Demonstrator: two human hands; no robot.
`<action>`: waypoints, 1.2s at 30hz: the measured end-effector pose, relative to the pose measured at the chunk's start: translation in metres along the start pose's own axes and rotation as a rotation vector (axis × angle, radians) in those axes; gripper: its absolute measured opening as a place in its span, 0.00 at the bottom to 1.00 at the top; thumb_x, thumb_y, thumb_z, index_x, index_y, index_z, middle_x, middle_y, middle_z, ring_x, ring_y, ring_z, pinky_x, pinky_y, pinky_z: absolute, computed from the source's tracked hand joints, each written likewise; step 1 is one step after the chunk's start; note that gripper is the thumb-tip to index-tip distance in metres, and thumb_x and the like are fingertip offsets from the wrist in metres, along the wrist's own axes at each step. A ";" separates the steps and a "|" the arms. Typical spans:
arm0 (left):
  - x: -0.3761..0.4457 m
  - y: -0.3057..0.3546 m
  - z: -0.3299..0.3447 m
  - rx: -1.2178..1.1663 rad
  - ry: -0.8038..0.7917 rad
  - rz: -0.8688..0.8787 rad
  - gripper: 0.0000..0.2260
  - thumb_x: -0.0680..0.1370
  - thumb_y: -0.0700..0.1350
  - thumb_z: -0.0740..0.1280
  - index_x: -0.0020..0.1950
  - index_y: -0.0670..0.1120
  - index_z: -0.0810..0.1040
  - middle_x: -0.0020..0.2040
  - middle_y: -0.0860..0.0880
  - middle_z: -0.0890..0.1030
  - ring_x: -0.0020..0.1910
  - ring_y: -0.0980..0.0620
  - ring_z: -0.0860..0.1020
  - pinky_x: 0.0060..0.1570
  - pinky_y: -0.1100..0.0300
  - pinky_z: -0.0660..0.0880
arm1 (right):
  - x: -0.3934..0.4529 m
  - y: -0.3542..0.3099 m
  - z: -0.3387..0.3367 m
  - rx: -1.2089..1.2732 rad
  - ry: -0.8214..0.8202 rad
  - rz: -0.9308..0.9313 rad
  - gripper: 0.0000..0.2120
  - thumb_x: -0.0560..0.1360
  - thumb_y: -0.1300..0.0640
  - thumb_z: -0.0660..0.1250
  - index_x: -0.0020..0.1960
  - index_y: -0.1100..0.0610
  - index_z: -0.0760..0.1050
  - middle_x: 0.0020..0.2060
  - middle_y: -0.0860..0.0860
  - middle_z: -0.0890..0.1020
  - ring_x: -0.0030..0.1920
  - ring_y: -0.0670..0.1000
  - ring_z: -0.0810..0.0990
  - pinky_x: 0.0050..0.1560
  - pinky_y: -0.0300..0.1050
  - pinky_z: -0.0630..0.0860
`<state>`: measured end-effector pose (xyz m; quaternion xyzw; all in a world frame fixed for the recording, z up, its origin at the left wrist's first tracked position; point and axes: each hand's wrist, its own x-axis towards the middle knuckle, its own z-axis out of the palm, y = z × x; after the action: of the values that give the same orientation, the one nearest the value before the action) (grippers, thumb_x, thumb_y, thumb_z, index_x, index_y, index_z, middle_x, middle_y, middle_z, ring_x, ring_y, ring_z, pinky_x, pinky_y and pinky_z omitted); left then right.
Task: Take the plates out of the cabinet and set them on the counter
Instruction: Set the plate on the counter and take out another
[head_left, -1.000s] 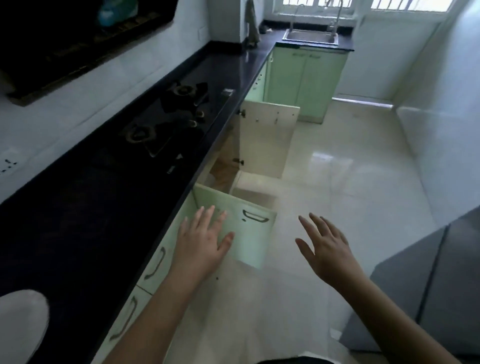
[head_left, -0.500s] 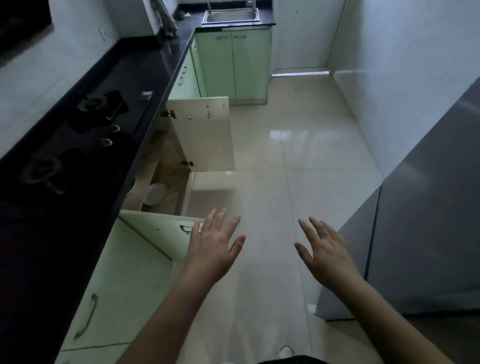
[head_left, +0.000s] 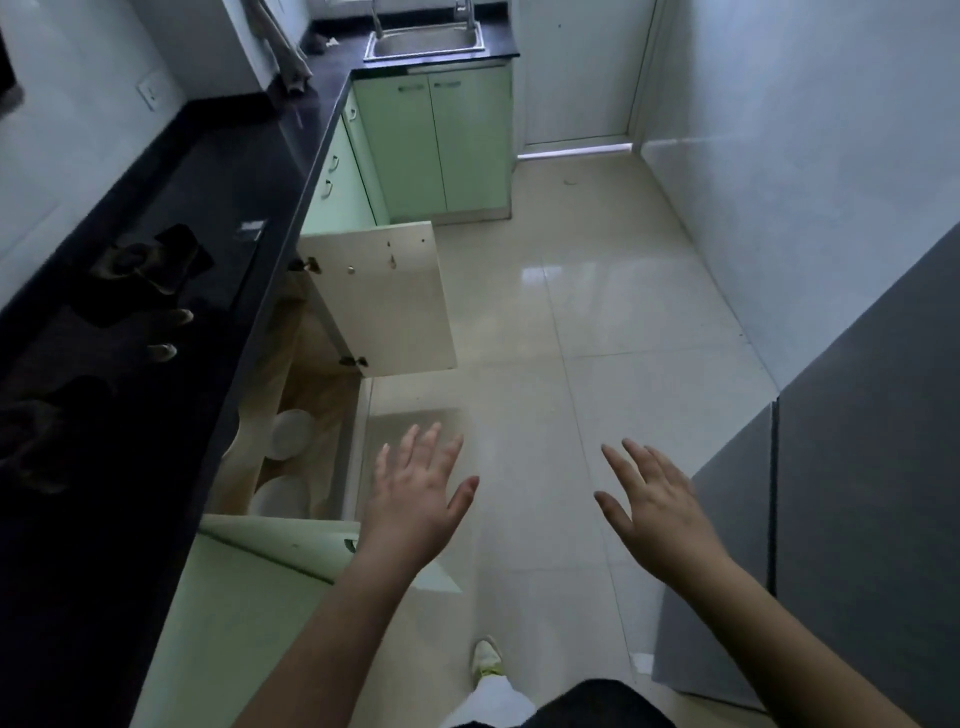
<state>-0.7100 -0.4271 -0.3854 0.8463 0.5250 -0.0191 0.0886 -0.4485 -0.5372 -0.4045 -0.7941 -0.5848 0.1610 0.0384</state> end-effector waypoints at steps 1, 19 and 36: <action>0.013 -0.005 -0.003 -0.011 0.006 0.003 0.29 0.81 0.65 0.44 0.80 0.56 0.51 0.82 0.51 0.51 0.80 0.51 0.45 0.76 0.47 0.43 | 0.011 -0.001 -0.004 -0.008 0.006 0.011 0.29 0.80 0.39 0.47 0.78 0.45 0.44 0.79 0.49 0.50 0.78 0.51 0.46 0.76 0.49 0.46; 0.211 -0.015 -0.014 0.000 0.038 -0.112 0.27 0.81 0.62 0.50 0.80 0.58 0.52 0.81 0.50 0.53 0.80 0.50 0.46 0.75 0.49 0.42 | 0.215 0.038 -0.053 0.030 0.055 -0.021 0.29 0.80 0.40 0.51 0.78 0.46 0.50 0.78 0.50 0.55 0.78 0.52 0.51 0.75 0.50 0.50; 0.241 -0.026 -0.039 0.019 0.079 -0.638 0.32 0.78 0.68 0.38 0.80 0.59 0.54 0.81 0.51 0.56 0.79 0.47 0.50 0.75 0.44 0.49 | 0.435 -0.007 -0.106 0.000 -0.081 -0.473 0.30 0.80 0.40 0.51 0.78 0.47 0.51 0.78 0.50 0.56 0.78 0.54 0.52 0.76 0.53 0.53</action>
<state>-0.6280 -0.1961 -0.3809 0.6398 0.7667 -0.0181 0.0500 -0.3079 -0.1122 -0.3945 -0.6279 -0.7556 0.1794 0.0513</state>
